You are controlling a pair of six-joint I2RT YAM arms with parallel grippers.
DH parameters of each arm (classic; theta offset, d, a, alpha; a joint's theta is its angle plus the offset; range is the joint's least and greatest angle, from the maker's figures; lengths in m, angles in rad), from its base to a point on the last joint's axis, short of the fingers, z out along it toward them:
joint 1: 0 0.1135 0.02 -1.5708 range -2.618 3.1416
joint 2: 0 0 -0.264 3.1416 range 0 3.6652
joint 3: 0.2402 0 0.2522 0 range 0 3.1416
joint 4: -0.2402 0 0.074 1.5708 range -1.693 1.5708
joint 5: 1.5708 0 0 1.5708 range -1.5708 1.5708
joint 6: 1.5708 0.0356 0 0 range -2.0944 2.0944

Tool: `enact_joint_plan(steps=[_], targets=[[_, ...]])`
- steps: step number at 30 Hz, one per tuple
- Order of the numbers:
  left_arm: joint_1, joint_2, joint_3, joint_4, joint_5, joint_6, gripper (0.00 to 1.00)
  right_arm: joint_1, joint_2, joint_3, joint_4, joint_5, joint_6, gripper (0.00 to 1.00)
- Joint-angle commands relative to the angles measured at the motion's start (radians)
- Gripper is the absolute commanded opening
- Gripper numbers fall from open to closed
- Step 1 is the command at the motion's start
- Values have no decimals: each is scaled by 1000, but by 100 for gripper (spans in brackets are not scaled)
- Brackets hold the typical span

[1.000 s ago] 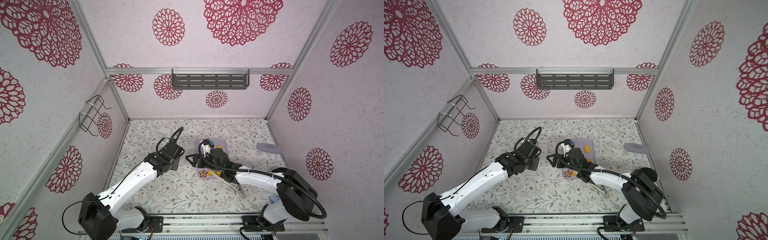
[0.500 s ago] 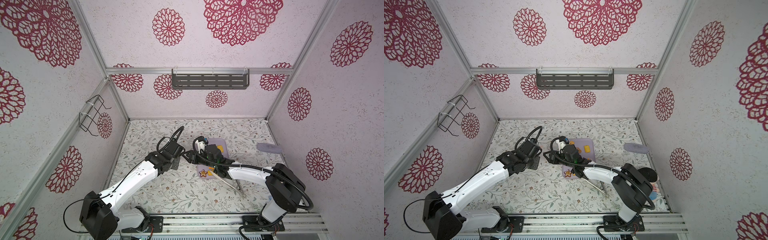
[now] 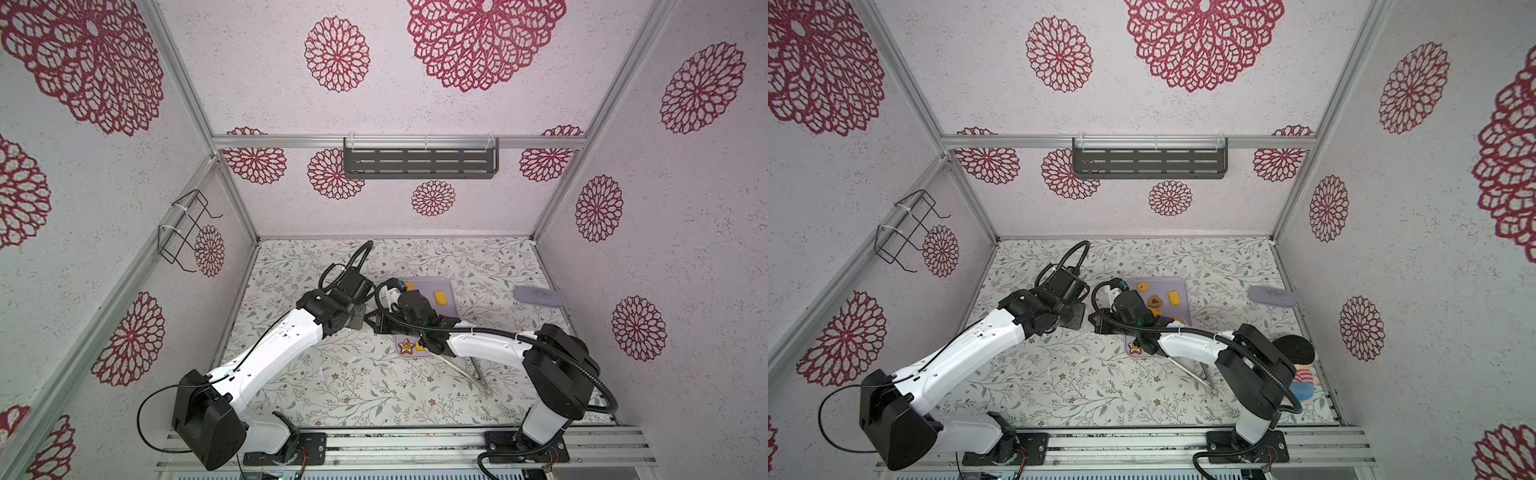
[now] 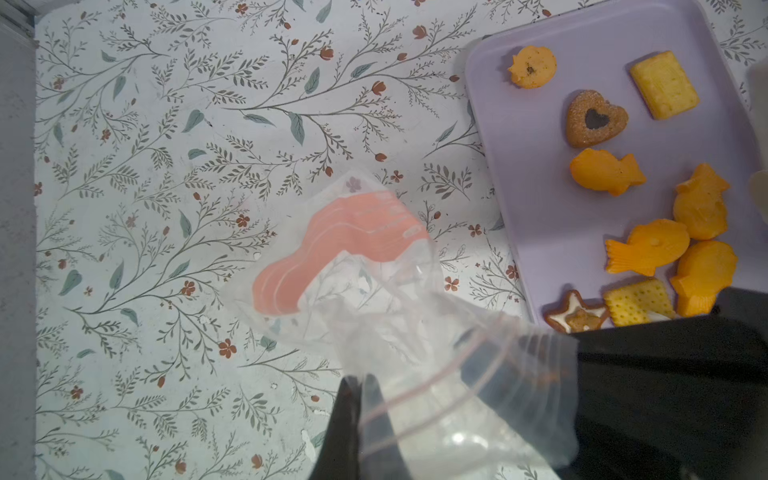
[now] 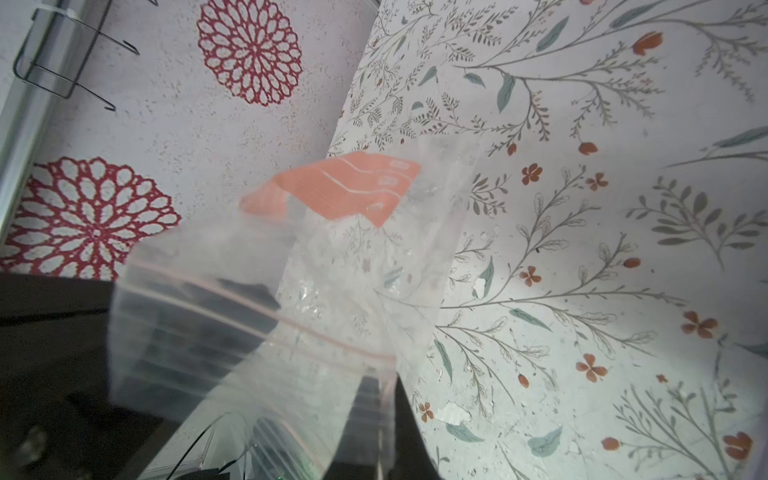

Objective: Put the cookies into a resealable bag to prevent moisture
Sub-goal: Pick up the ziploc bag from the center of the board, then pick up the clamp from the tray.

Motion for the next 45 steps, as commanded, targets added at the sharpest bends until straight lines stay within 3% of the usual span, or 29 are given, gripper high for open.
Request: enact_joint_plan(steps=[1,7,11,14,19,22,24,27,33,45], targets=[[30,0,25,3,43,-18,0,5,0,15,-4,-18,-20,10],[73,-1,9,35,146,-52,0,-34,-58,-85,190,-104,27,17],[103,8,-4,6,192,-59,0,-80,-147,-147,202,-159,-35,42],[127,12,-4,-31,176,-43,0,-107,-272,-194,101,-123,-167,63],[186,27,25,-87,163,14,0,-127,-512,-204,-295,54,-434,87],[232,48,78,-145,169,67,0,-134,-593,-154,-672,293,-495,90],[264,66,120,-188,175,99,0,-145,-623,-127,-900,443,-461,92],[296,90,158,-222,181,129,0,-168,-661,-136,-1077,504,-365,94],[314,127,179,-233,135,150,0,-175,-677,-247,-1161,529,-186,99],[313,111,150,-206,125,148,0,-195,-638,-448,-959,410,-192,99]])
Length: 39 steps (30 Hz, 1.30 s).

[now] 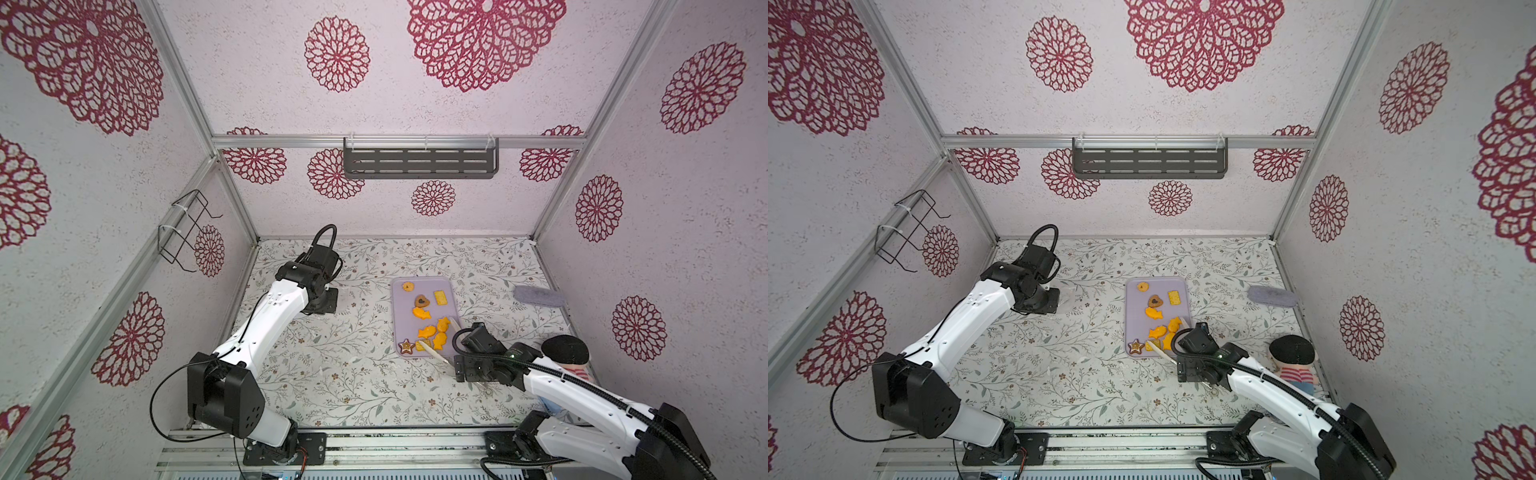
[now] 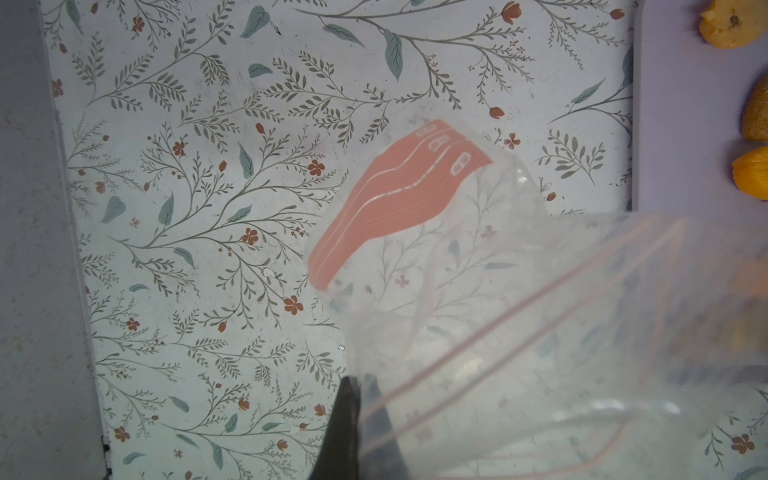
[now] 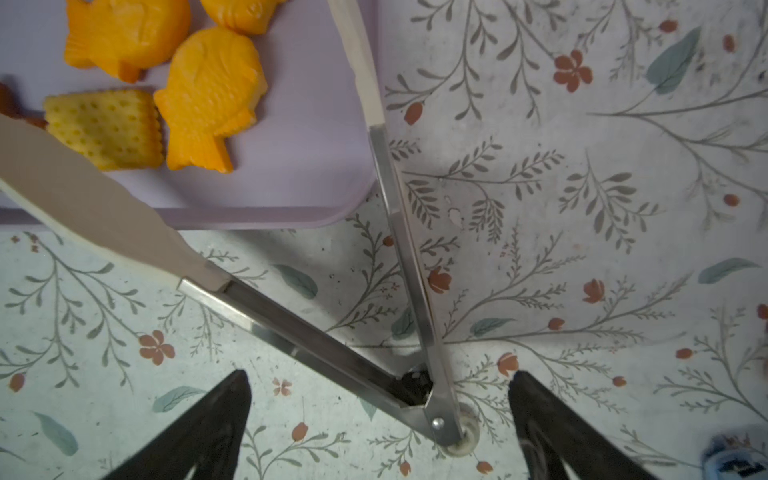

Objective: Put the cookies into a resealable bag to prevent moisture
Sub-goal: Pick up the clamp from the tray.

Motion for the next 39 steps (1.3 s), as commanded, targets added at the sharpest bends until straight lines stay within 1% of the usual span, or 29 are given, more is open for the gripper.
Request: enact_joint_plan(steps=[1,7,14,17,20,24,27,34,36,39], targets=[[5,-24,-12,5,-13,22,0,-4,25,-19,76,-15,4,99],[5,-30,-17,2,-12,16,0,-4,132,-13,175,5,-57,99],[6,-41,-16,-6,-22,11,0,-8,204,-30,295,-42,-100,98],[5,-38,-13,-14,-28,10,0,-7,223,-20,305,-63,-119,95],[4,-37,-12,-18,-32,7,0,-1,212,-18,299,-92,-128,86],[6,-38,-10,-16,-32,6,0,24,167,-15,284,-87,-126,85],[5,-33,-8,-15,-34,7,0,55,163,-9,302,-73,-120,84],[5,-36,-9,-14,-31,6,0,62,258,7,342,6,-133,87],[4,-38,-9,-14,-31,6,0,62,271,8,367,-2,-139,87],[5,-34,-8,-15,-31,4,0,64,288,8,382,-8,-140,83]])
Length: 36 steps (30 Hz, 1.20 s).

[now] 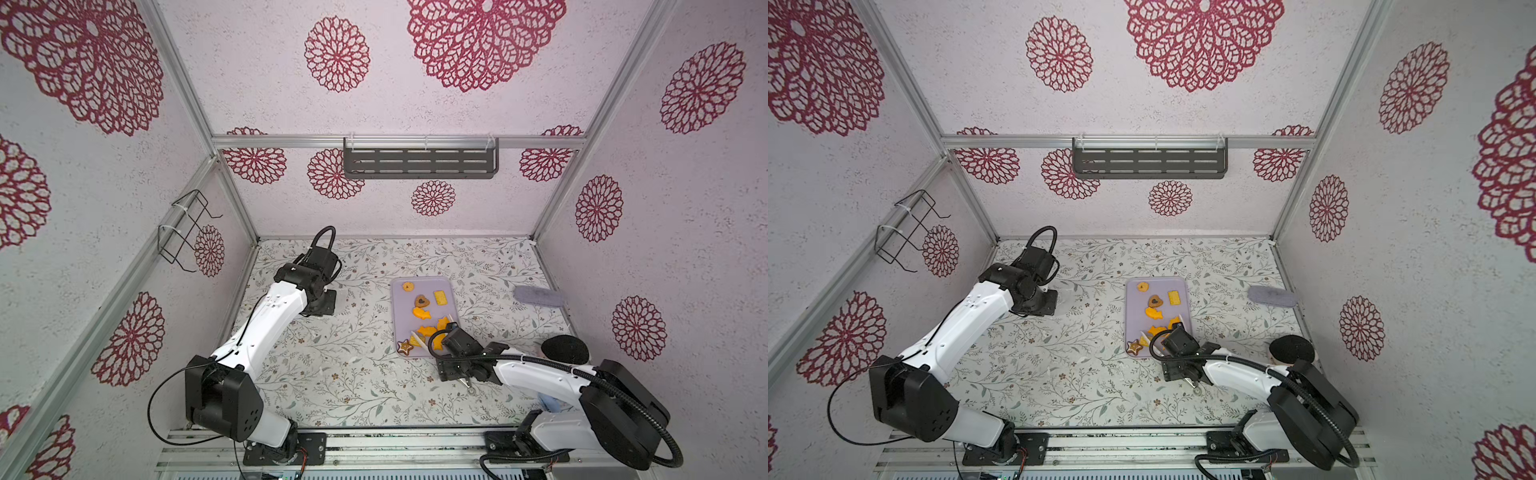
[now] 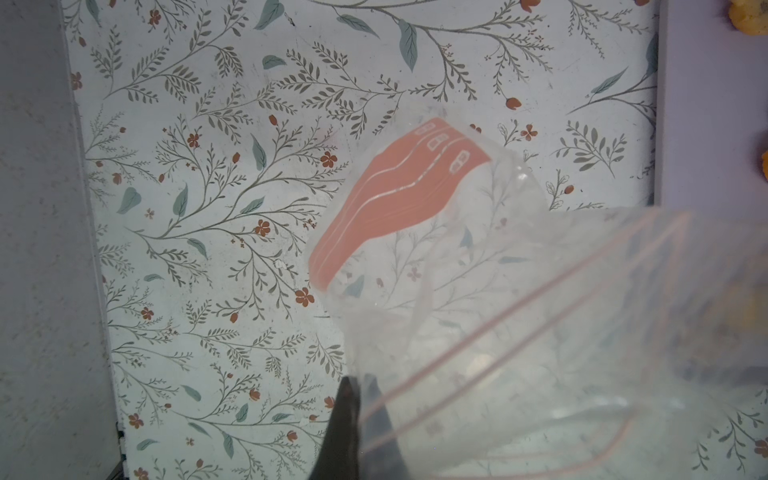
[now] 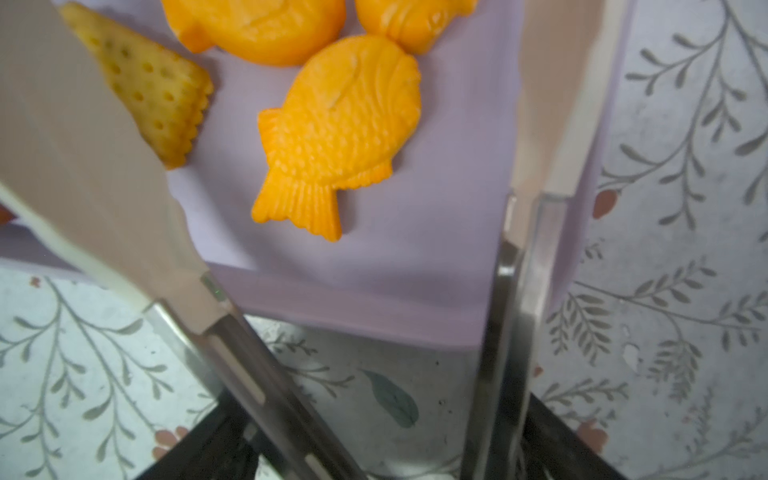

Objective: Put the cookies into a resealable bag to prevent moisture
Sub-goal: Pick up the clamp from the tray, then pick up the cookie from the tray.

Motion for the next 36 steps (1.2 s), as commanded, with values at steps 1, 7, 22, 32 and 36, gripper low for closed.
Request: enact_joint_plan(steps=[1,7,22,32,36], targets=[[3,-17,5,-1,-7,5,0,5,9,24,22,20,-11,79],[4,-20,9,-10,-11,6,0,6,-56,34,-19,35,-13,64],[1,15,38,-78,-19,22,0,-124,-165,411,-562,-145,-112,55],[-5,39,60,-71,15,33,0,-204,110,704,-616,-227,-270,54],[-11,49,69,-70,13,35,0,-234,220,800,-609,-256,-309,53]])
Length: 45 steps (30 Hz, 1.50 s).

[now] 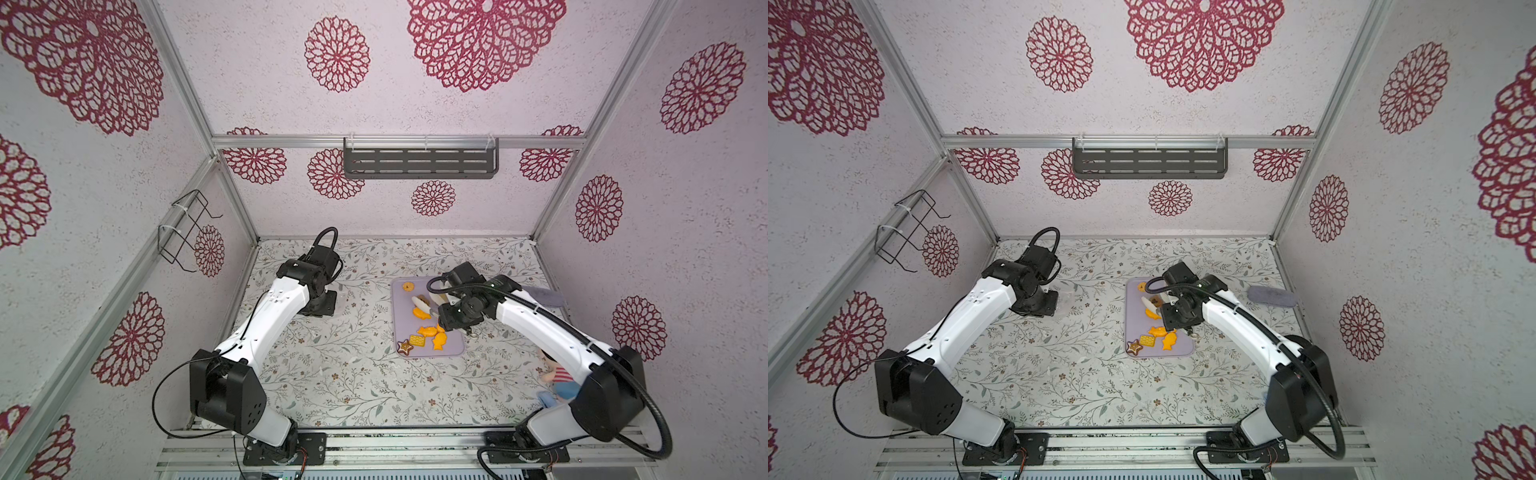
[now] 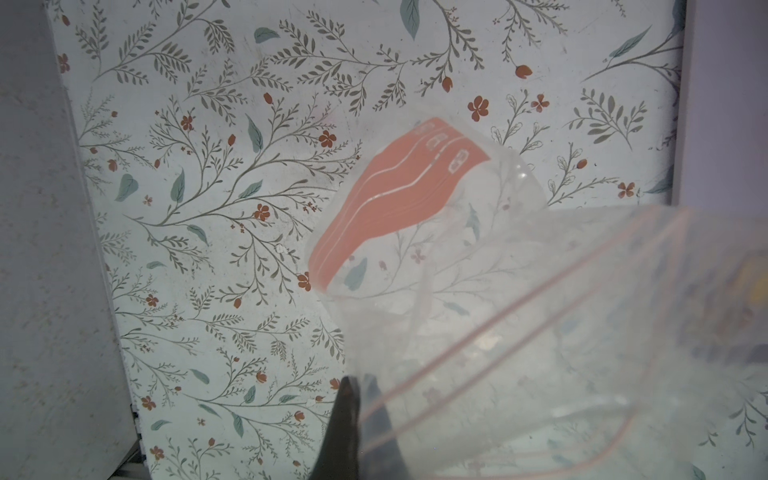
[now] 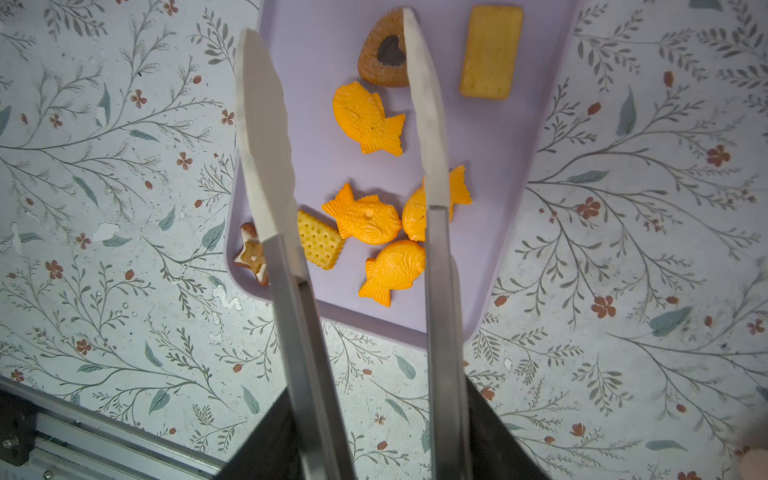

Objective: Put the cookies into a resealable bag to prevent moisture
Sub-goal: Pick up the cookie from the tray.

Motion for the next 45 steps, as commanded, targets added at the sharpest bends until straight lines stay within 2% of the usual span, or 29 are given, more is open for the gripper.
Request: enact_joint_plan(steps=[1,7,12,20,30,45], targets=[[-11,13,27,-4,4,19,0,-25,56,95,-39,-50,-80,52],[-23,11,22,-8,-9,19,0,-25,151,138,-116,-73,-120,49],[-24,11,15,1,-1,17,0,-24,182,152,-143,-40,-129,49],[-24,15,18,-2,-4,20,0,-23,188,154,-168,47,-133,51],[-25,9,17,-4,-16,22,0,12,236,162,-202,10,-186,50],[-25,8,20,-5,-19,22,0,38,301,284,-269,94,-225,50]])
